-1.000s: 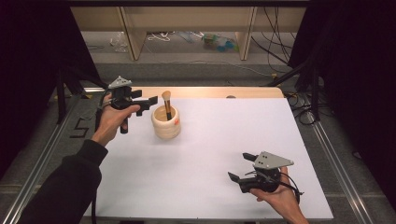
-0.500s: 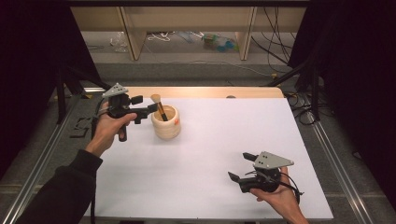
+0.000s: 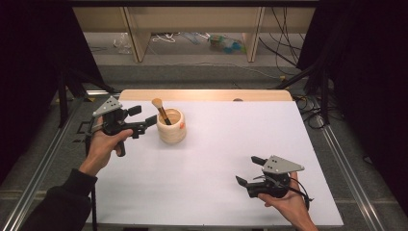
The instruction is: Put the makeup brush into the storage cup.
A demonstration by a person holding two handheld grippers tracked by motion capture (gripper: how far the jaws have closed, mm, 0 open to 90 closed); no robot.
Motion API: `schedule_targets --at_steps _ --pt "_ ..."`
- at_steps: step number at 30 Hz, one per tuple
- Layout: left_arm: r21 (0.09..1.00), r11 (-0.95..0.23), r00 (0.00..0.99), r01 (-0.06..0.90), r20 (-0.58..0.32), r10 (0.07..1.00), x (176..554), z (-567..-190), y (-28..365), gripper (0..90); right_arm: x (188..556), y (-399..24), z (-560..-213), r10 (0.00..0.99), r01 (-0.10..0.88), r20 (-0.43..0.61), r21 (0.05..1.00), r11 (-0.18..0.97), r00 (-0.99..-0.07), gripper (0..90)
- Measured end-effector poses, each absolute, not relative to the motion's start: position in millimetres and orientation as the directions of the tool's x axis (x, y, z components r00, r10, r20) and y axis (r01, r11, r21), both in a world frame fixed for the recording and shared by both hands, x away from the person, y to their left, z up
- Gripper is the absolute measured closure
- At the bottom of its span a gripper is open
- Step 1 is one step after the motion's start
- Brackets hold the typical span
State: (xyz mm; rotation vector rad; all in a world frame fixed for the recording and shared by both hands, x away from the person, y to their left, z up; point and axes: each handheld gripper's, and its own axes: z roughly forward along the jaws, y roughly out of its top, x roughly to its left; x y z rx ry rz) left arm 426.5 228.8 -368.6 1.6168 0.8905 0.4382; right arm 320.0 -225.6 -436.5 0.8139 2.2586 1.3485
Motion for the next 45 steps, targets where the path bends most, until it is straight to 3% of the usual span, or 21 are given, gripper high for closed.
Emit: schedule_targets --at_steps 45 --pt "0.967 -0.098 0.718 0.237 -0.106 0.688 358.7 -410.5 221.2 17.3 319.4 -229.3 -432.0 0.691 0.252 -0.029 0.919 0.302 -0.722 16.2"
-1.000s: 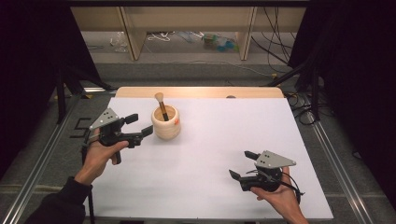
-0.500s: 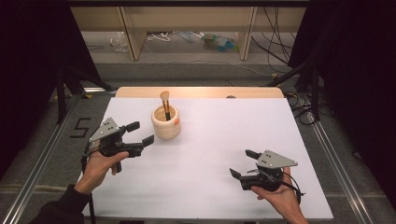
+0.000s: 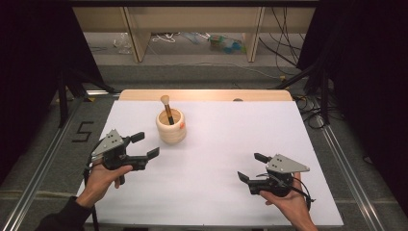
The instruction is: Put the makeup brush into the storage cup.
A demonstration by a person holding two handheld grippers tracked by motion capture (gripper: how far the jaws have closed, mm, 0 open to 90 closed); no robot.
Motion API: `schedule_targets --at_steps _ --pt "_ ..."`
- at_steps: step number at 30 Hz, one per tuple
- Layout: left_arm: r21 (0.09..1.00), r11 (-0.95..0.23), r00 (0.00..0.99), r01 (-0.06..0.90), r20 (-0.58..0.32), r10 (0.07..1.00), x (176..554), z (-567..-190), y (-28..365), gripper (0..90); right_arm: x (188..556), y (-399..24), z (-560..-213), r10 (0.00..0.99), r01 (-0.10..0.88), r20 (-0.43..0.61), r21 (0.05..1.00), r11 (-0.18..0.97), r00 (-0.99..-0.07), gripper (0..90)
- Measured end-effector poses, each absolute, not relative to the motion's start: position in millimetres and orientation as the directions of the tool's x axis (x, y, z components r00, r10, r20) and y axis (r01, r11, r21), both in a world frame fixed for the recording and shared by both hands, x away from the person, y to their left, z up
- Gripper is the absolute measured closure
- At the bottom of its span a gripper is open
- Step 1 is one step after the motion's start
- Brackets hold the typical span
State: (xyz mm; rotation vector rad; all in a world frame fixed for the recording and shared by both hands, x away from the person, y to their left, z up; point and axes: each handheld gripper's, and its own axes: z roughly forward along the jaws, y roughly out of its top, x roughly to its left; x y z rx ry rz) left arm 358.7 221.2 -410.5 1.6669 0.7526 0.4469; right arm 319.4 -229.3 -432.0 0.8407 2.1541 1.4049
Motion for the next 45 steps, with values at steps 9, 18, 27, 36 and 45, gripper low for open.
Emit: schedule_targets --at_steps 9,18,27,36,45 --pt "0.963 -0.118 0.728 0.241 -0.099 0.678 350.6 -418.4 217.3 17.3 319.2 -230.9 -430.2 0.693 0.246 -0.019 0.928 0.281 -0.721 16.2" --pt "0.963 -0.141 0.736 0.23 -0.078 0.672 344.0 -425.9 217.6 17.2 318.6 -229.9 -430.7 0.701 0.248 -0.007 0.933 0.262 -0.713 16.2" --pt "0.962 -0.147 0.737 0.232 -0.075 0.672 337.1 -432.8 220.1 17.2 317.8 -229.9 -430.1 0.697 0.252 0.005 0.934 0.253 -0.717 16.2" --pt "0.961 -0.146 0.733 0.235 -0.076 0.676 330.8 -437.8 219.2 17.1 317.5 -229.1 -431.5 0.696 0.248 0.005 0.936 0.249 -0.718 16.2" --pt "0.955 -0.171 0.74 0.243 -0.069 0.67 325.8 -446.2 216.4 17.1 318.0 -229.4 -432.2 0.7 0.238 -0.007 0.938 0.253 -0.715 16.1"
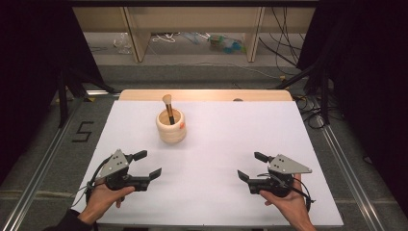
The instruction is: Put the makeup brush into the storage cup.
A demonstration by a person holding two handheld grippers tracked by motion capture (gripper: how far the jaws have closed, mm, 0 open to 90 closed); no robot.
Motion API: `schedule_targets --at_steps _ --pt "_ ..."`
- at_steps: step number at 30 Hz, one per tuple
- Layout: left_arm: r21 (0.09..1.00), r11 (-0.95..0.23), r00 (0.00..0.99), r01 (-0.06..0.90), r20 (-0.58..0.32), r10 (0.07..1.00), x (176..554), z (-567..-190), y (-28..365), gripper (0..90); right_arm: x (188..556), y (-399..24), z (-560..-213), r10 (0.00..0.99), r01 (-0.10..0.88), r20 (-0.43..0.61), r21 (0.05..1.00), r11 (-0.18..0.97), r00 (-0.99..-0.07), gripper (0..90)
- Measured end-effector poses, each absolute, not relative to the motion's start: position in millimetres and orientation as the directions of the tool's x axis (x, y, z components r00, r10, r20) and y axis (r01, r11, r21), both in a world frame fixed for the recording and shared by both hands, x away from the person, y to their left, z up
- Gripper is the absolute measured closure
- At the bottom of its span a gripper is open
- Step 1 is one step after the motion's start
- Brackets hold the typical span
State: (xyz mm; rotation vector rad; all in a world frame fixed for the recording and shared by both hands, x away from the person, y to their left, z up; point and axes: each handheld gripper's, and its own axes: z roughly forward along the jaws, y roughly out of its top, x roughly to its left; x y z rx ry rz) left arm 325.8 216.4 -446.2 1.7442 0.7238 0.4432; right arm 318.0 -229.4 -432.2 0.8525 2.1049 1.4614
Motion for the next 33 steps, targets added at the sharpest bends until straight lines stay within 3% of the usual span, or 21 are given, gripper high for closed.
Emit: schedule_targets --at_steps 33 --pt "0.964 -0.142 0.738 0.224 -0.073 0.67 326.1 -444.7 216.2 17.1 317.9 -228.9 -433.2 0.692 0.243 0.0 0.936 0.254 -0.722 16.1"
